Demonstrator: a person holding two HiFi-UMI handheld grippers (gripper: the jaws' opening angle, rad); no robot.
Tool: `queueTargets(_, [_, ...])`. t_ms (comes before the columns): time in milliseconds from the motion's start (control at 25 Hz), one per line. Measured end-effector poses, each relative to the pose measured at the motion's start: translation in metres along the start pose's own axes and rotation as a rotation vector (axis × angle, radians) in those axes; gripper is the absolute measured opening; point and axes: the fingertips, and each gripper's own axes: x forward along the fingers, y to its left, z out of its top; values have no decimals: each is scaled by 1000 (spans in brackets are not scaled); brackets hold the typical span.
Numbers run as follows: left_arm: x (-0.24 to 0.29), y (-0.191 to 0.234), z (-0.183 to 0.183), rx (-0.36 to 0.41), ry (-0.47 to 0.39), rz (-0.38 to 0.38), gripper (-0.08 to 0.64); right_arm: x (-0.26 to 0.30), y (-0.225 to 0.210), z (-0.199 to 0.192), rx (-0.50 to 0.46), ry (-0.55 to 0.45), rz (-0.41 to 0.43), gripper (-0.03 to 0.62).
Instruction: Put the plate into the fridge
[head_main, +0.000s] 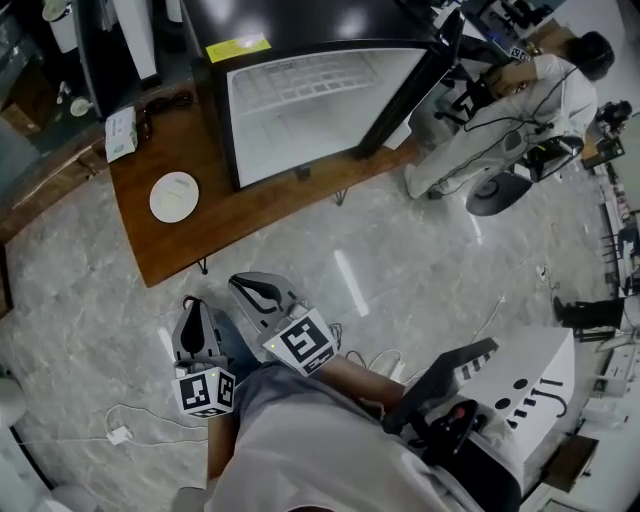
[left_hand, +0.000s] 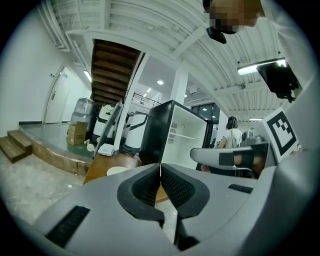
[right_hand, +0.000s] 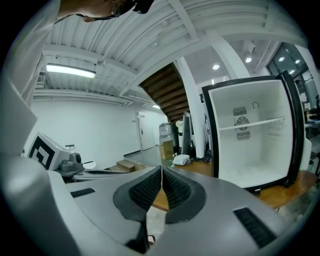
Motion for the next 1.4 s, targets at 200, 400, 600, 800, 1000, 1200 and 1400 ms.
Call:
queueTargets(200, [64, 70, 1, -38, 28, -59, 20, 75, -20, 1, -51, 15, -55, 17])
queueTargets(400, [114, 160, 50, -18, 44, -144, 21, 178, -21, 26, -43, 68, -121, 18])
queueTargets(600, [168, 247, 76, 53, 154, -223, 21, 282, -19, 58, -7, 77, -140, 18])
queueTargets(800, [223, 320, 69, 115, 284, -330, 21, 362, -32, 50, 46, 126, -215, 18])
queueTargets(1000, [288, 371, 39, 146, 433, -409, 23, 406, -55, 23, 96, 183, -276, 18])
queueTargets(1200, [349, 382, -8, 226, 674, -554, 35, 418, -92, -25, 211, 269, -270, 18])
queueTargets(1400, [410, 381, -47, 342, 812, -586, 150, 419, -150, -76, 309, 324, -331, 18])
